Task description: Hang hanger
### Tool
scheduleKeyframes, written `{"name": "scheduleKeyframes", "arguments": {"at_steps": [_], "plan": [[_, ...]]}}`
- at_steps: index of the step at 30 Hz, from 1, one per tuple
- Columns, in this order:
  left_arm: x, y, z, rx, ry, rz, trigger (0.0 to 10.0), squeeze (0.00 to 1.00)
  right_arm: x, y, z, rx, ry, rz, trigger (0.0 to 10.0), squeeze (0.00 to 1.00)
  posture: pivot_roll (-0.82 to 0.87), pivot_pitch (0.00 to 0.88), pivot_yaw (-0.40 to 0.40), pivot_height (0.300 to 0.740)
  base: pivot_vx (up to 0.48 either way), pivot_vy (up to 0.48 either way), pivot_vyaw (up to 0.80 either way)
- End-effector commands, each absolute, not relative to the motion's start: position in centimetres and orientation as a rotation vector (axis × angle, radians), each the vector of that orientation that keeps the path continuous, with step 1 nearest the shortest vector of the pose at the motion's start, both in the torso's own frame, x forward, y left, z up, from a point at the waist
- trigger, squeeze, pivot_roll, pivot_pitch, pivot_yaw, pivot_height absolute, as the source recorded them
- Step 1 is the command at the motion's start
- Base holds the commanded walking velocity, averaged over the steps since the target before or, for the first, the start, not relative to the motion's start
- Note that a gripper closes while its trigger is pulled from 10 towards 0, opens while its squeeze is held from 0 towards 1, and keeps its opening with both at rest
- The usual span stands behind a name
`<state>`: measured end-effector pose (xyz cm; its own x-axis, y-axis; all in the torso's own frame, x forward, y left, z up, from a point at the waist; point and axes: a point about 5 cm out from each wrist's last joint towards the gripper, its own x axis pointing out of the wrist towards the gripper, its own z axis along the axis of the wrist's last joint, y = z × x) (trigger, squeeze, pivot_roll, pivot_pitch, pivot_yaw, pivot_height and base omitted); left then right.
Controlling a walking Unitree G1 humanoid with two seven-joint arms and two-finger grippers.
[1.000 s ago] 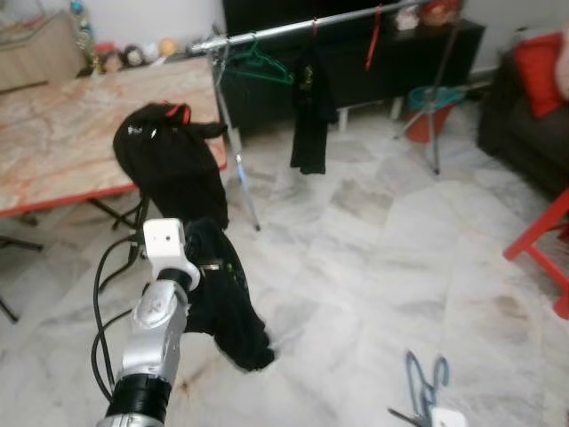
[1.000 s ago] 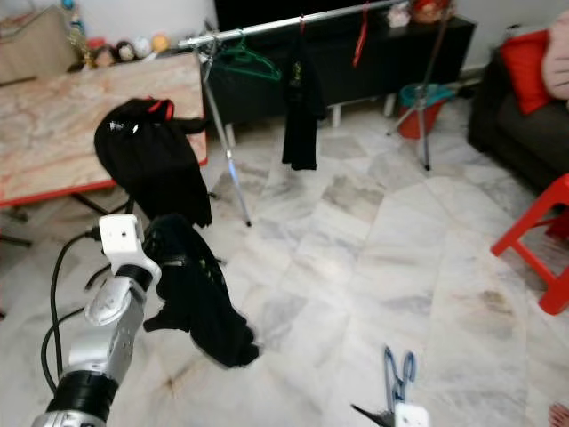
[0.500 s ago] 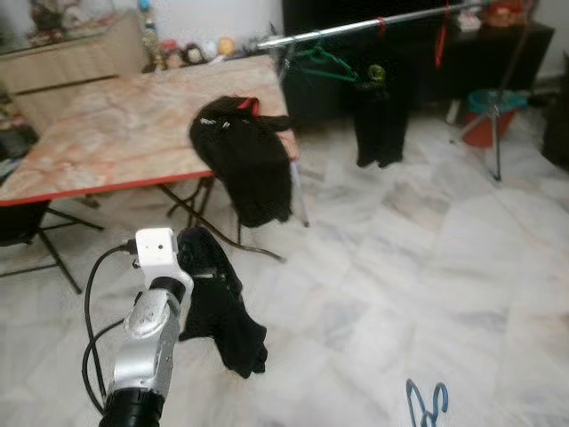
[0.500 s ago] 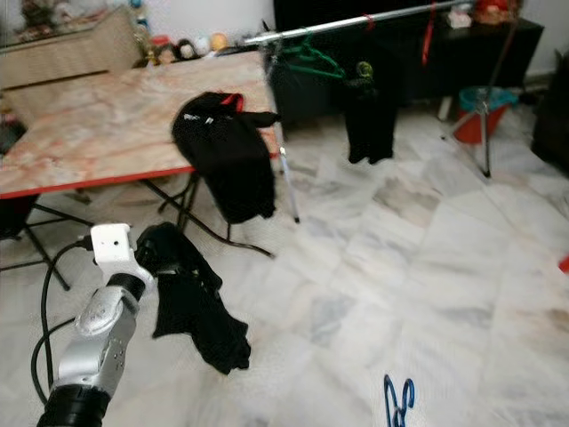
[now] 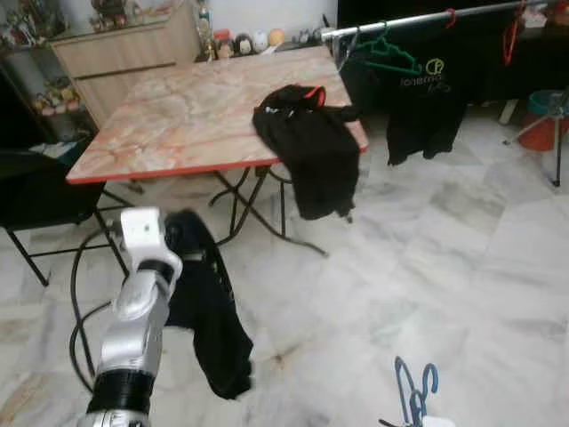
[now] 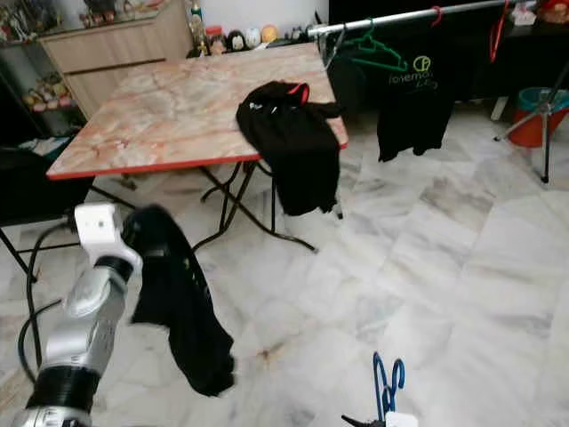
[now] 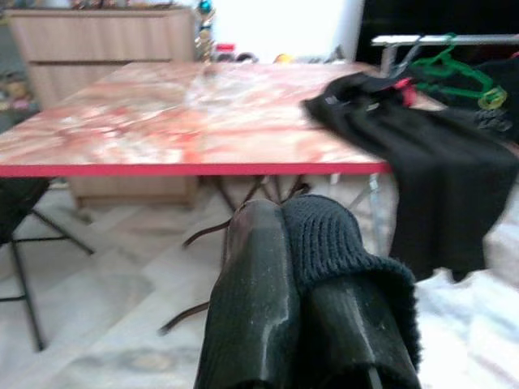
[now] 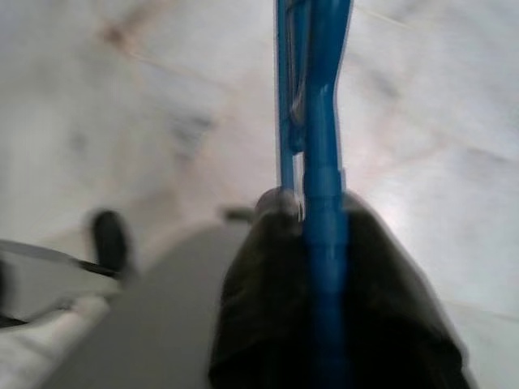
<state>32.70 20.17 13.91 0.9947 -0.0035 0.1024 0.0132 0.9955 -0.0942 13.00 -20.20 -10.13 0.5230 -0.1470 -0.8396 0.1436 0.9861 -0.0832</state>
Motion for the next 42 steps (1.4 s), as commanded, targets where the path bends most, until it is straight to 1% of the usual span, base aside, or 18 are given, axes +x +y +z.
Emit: {"name": "scheduleKeyframes", "arguments": {"at_steps": [1, 3, 6, 9, 16, 26, 31, 33, 38, 42], "plan": [[32.9, 19.1, 13.8, -0.13, -0.085, -0.052, 10.0, 0.0, 12.0, -17.7, -10.7, 0.02, 1.031, -0.086, 10.0, 0.0, -0.21, 0.0, 0.198, 0.74, 0.0, 0.274, 0.0], [33.0, 18.7, 13.7, -0.137, -0.08, -0.062, 10.0, 0.0, 12.0, -17.8, -10.7, 0.022, 1.031, -0.088, 10.0, 0.0, -0.21, 0.0, 0.201, 0.74, 0.0, 0.274, 0.0], [33.6, 17.8, 14.1, -0.141, -0.09, -0.089, 10.0, 0.0, 11.4, -18.0, -10.9, 0.05, 1.047, -0.138, 10.0, 0.0, -0.21, 0.0, 0.21, 0.74, 0.0, 0.26, 0.0], [34.0, 17.3, 14.8, -0.143, -0.113, -0.108, 10.0, 0.0, 11.1, -18.1, -11.0, 0.069, 1.054, -0.16, 10.0, 0.0, -0.2, 0.0, 0.209, 0.74, 0.0, 0.0, 0.0], [33.2, 17.6, 13.8, -0.127, -0.09, -0.09, 10.0, 0.0, 11.3, -17.9, -10.9, 0.068, 1.054, -0.146, 10.0, 0.0, -0.18, 0.0, 0.199, 0.74, 0.0, 0.0, 0.0], [32.6, 17.8, 13.9, -0.136, -0.107, -0.088, 10.0, 0.0, 11.4, -17.9, -10.9, 0.065, 1.056, -0.143, 10.0, 0.0, -0.15, 0.0, 0.169, 0.74, 0.0, 0.0, 0.0], [32.2, 18.1, 14.1, -0.129, -0.131, -0.07, 10.0, 0.0, 11.5, -17.9, -10.9, 0.065, 1.052, -0.145, 10.0, 0.0, -0.16, 0.0, 0.159, 0.74, 0.0, 0.0, 0.0], [32.1, 18.2, 14.8, -0.116, -0.173, -0.064, 10.0, 0.0, 11.5, -17.9, -10.9, 0.058, 1.055, -0.146, 10.0, 0.0, -0.16, 0.0, 0.153, 0.74, 0.12, 0.0, 0.0], [32.0, 17.9, 16.0, -0.122, -0.219, -0.074, 10.0, 0.0, 11.6, -17.7, -10.9, 0.058, 1.057, -0.142, 10.0, 0.0, -0.17, 0.0, 0.15, 0.74, 0.263, 0.0, 0.0], [32.4, 16.8, 16.8, -0.14, -0.235, -0.119, 10.0, 0.0, 11.7, -17.7, -10.9, 0.061, 1.053, -0.145, 10.0, 0.0, -0.2, 0.0, 0.179, 0.74, 0.285, 0.0, 0.0]]}}
